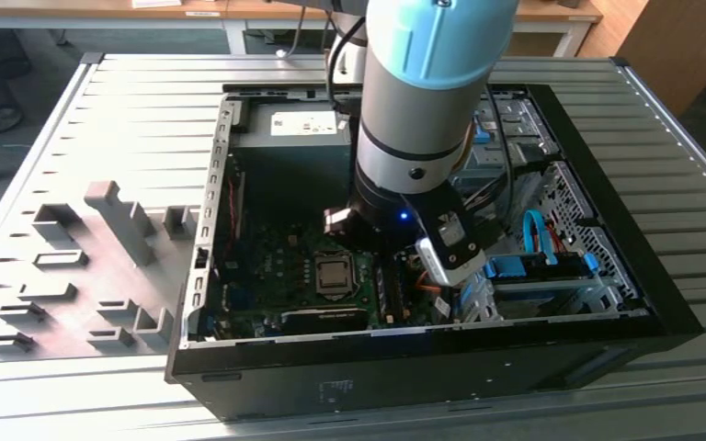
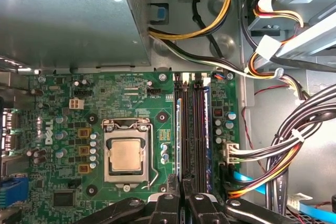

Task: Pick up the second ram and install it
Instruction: 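Insert the second ram into the second slot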

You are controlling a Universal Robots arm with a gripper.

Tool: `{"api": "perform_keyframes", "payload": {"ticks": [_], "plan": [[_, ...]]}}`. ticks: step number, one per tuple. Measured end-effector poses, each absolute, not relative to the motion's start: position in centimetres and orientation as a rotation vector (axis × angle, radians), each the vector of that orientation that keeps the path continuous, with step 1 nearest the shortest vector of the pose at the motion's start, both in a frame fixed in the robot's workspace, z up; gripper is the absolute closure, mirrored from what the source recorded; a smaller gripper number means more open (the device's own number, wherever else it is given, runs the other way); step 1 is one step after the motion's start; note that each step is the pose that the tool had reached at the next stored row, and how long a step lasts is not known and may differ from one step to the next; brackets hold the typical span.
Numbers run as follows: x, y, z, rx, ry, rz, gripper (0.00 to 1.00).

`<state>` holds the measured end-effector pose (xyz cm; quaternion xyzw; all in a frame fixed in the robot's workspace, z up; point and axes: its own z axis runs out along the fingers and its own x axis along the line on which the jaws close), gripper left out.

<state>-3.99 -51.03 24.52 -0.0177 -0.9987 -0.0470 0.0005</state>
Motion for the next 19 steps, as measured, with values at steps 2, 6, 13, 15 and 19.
{"api": "perform_keyframes", "payload": {"ticks": [2, 6, 13, 15, 19], "plan": [[-4.0, -51.0, 24.4, -0.056, -3.137, -0.148, 0.86], [-4.0, -51.0, 24.3, -0.056, -3.137, -0.148, 0.86], [-4.3, -50.6, 23.9, -0.057, -3.137, -0.148, 0.86], [-4.3, -50.4, 23.7, -0.070, -3.137, -0.148, 0.86], [-4.3, -50.2, 23.5, -0.079, -3.137, -0.148, 0.86]]}}
